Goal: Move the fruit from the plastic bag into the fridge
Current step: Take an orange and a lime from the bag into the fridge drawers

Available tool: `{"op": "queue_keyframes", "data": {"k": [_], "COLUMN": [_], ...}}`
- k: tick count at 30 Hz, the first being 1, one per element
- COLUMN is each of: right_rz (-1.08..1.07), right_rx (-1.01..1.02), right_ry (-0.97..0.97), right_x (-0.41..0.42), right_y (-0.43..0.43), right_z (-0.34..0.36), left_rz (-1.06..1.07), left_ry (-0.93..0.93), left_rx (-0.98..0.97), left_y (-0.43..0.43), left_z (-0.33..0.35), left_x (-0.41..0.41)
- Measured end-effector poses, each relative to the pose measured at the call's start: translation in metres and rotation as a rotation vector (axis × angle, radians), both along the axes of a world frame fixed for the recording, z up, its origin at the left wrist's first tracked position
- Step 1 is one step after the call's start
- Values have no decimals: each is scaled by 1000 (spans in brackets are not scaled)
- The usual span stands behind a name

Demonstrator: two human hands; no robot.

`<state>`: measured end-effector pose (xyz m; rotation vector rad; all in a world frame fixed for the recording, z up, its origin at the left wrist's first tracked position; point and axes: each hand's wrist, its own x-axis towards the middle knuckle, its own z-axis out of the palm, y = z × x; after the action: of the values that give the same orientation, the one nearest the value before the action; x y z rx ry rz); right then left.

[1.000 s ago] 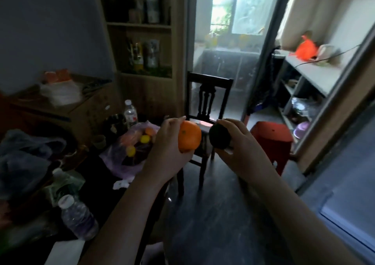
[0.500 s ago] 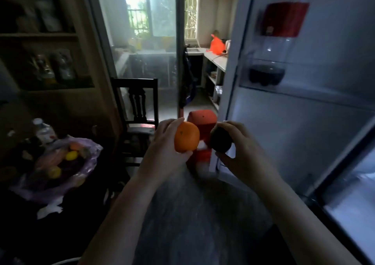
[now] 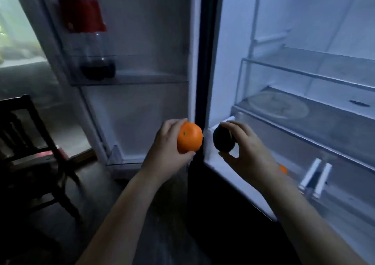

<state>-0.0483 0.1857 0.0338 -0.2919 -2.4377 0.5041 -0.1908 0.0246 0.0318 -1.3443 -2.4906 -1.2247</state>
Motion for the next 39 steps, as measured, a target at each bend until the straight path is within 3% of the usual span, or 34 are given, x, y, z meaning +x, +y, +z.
{"op": "queue_keyframes", "data": {"k": [11, 22, 33, 39], "right_rz": [-417, -623, -575, -595], "right_rx": [-79, -241, -445, -378], "right_ry": [5, -106, -529, -829], "right_x": [165, 213, 218, 217], "right_y": [90, 143, 194, 223], "right_z": [-7, -34, -81, -101], "left_rz": [-495, -766, -927, -919], "left_ry": [41, 81, 78, 120], "left_rx": [-35, -172, -455, -628], "left_y": [165, 261, 316, 341], "left_z": [-8, -33, -77, -93], "left_x": [93, 101, 27, 4]}}
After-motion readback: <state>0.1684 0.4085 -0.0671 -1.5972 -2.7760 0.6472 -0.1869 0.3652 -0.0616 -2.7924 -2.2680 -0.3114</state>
